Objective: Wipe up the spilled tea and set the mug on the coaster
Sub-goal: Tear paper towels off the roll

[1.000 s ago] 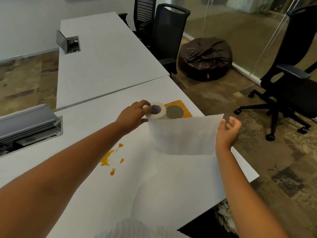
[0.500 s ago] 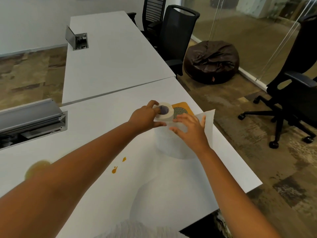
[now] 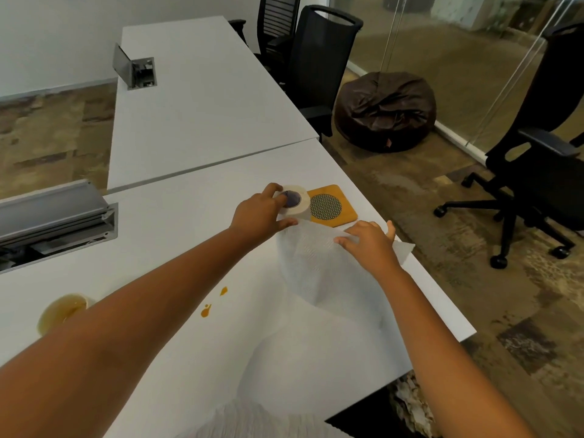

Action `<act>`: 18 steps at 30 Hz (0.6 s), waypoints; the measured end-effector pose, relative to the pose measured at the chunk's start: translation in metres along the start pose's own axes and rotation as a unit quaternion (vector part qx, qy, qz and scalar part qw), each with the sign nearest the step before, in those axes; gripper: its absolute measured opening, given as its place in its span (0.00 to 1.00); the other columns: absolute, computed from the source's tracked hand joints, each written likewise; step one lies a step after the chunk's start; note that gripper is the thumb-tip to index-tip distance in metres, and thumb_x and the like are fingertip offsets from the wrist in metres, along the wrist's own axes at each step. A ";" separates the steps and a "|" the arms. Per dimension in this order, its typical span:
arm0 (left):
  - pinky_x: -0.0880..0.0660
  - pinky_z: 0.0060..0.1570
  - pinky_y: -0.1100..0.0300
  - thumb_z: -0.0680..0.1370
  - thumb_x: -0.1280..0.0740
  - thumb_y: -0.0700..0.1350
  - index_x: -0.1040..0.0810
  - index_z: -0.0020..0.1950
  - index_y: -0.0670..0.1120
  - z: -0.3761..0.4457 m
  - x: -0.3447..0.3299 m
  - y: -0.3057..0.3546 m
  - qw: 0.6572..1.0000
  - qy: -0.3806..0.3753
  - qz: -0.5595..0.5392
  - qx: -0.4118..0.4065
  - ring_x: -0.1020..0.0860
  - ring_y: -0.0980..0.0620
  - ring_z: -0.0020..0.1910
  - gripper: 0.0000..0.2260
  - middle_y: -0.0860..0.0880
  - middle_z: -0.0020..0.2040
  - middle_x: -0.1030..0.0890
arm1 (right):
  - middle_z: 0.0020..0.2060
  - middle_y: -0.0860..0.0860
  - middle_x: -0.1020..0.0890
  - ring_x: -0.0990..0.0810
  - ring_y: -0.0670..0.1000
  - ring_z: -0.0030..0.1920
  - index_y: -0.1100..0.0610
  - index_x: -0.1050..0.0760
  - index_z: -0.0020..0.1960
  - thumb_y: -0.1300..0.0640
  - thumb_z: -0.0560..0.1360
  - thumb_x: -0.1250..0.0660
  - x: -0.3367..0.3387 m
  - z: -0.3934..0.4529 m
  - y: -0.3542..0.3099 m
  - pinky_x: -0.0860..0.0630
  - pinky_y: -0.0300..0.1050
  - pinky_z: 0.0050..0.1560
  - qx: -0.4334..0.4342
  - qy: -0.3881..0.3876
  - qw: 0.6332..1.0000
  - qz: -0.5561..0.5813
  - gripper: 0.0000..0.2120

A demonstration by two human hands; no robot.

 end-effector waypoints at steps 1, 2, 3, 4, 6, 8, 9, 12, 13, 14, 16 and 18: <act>0.25 0.46 0.55 0.72 0.33 0.58 0.28 0.66 0.49 0.000 0.000 0.001 1.000 0.003 -0.006 0.002 0.24 0.45 0.56 0.25 0.49 0.68 0.32 | 0.62 0.51 0.23 0.31 0.52 0.67 0.51 0.23 0.58 0.40 0.74 0.38 0.001 0.001 0.002 0.57 0.58 0.72 -0.004 0.002 1.000 -0.003 0.19; 0.25 0.46 0.55 0.72 0.32 0.58 0.28 0.66 0.49 0.000 -0.001 0.001 1.000 0.005 -0.017 0.005 0.24 0.45 0.56 0.25 0.49 0.68 0.31 | 0.62 0.51 0.23 0.30 0.52 0.67 0.51 0.23 0.58 0.40 0.74 0.38 0.001 0.002 0.003 0.57 0.59 0.72 -0.005 0.004 1.000 -0.009 0.19; 0.25 0.47 0.55 0.72 0.31 0.57 0.28 0.65 0.49 0.001 -0.001 0.002 0.999 0.008 -0.035 0.010 0.24 0.45 0.56 0.25 0.48 0.67 0.31 | 0.63 0.51 0.23 0.30 0.52 0.67 0.50 0.23 0.58 0.40 0.74 0.39 0.002 0.003 0.004 0.57 0.59 0.72 -0.006 0.005 1.000 -0.015 0.19; 0.25 0.48 0.55 0.71 0.31 0.56 0.27 0.65 0.48 0.001 -0.001 0.002 0.998 0.012 -0.056 0.016 0.24 0.45 0.56 0.25 0.48 0.67 0.30 | 0.62 0.50 0.23 0.30 0.52 0.67 0.50 0.23 0.58 0.40 0.74 0.39 0.002 0.003 0.005 0.56 0.59 0.73 -0.007 0.007 1.000 -0.019 0.19; 0.26 0.48 0.56 0.71 0.29 0.55 0.26 0.63 0.47 0.001 -0.001 0.002 0.995 0.019 -0.090 0.029 0.24 0.44 0.55 0.24 0.47 0.66 0.30 | 0.62 0.50 0.22 0.30 0.52 0.66 0.50 0.22 0.57 0.40 0.74 0.39 0.004 0.003 0.006 0.56 0.59 0.73 -0.007 0.015 1.000 -0.023 0.19; 0.28 0.48 0.58 0.70 0.28 0.54 0.25 0.63 0.47 0.002 -0.002 0.002 0.994 0.021 -0.106 0.035 0.23 0.43 0.55 0.24 0.46 0.65 0.29 | 0.61 0.50 0.22 0.29 0.52 0.66 0.50 0.22 0.57 0.41 0.74 0.38 0.005 0.002 0.006 0.57 0.59 0.73 -0.007 0.023 1.000 -0.018 0.18; 0.29 0.47 0.59 0.70 0.28 0.54 0.24 0.62 0.46 0.002 -0.002 0.002 0.993 0.021 -0.110 0.037 0.23 0.43 0.54 0.24 0.46 0.65 0.29 | 0.61 0.50 0.22 0.29 0.52 0.66 0.50 0.22 0.57 0.41 0.74 0.38 0.006 0.001 0.006 0.57 0.59 0.73 -0.008 0.025 1.000 -0.016 0.18; 0.31 0.46 0.61 0.69 0.27 0.53 0.24 0.62 0.46 0.003 -0.003 0.003 0.992 0.026 -0.118 0.041 0.23 0.43 0.54 0.23 0.46 0.64 0.28 | 0.61 0.51 0.21 0.29 0.51 0.66 0.51 0.22 0.57 0.41 0.74 0.38 0.006 -0.001 0.007 0.56 0.59 0.73 -0.013 0.021 0.999 -0.020 0.19; 0.31 0.46 0.61 0.69 0.27 0.53 0.24 0.61 0.46 0.002 -0.003 0.004 0.992 0.028 -0.120 0.042 0.23 0.43 0.53 0.23 0.46 0.64 0.28 | 0.61 0.51 0.21 0.29 0.51 0.66 0.51 0.22 0.58 0.40 0.74 0.39 0.005 -0.002 0.008 0.56 0.59 0.73 -0.016 0.020 0.999 -0.019 0.19; 0.31 0.46 0.61 0.69 0.27 0.53 0.23 0.61 0.46 0.002 -0.003 0.005 0.991 0.031 -0.120 0.043 0.23 0.43 0.53 0.23 0.46 0.64 0.28 | 0.61 0.51 0.21 0.29 0.51 0.66 0.51 0.22 0.58 0.41 0.74 0.39 0.005 -0.003 0.009 0.56 0.59 0.73 -0.018 0.019 1.000 -0.017 0.20; 0.31 0.45 0.61 0.69 0.27 0.53 0.23 0.61 0.46 0.002 -0.003 0.006 0.991 0.034 -0.123 0.045 0.23 0.43 0.53 0.23 0.45 0.63 0.27 | 0.62 0.51 0.22 0.29 0.51 0.66 0.52 0.22 0.59 0.41 0.74 0.38 0.004 -0.004 0.009 0.56 0.58 0.73 -0.020 0.018 1.000 -0.012 0.20; 0.31 0.46 0.61 0.69 0.27 0.52 0.23 0.61 0.47 0.001 -0.003 0.007 0.990 0.035 -0.127 0.048 0.23 0.43 0.53 0.23 0.45 0.63 0.27 | 0.62 0.52 0.22 0.29 0.52 0.66 0.52 0.22 0.59 0.41 0.74 0.38 0.003 -0.006 0.010 0.55 0.58 0.73 -0.025 0.023 0.999 -0.005 0.20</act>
Point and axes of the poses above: each hand's wrist, its own z-axis towards the middle knuckle, its own x-axis out of the back of the hand, y = z × x, the point moved 4 cm from there along z, towards the middle knuckle
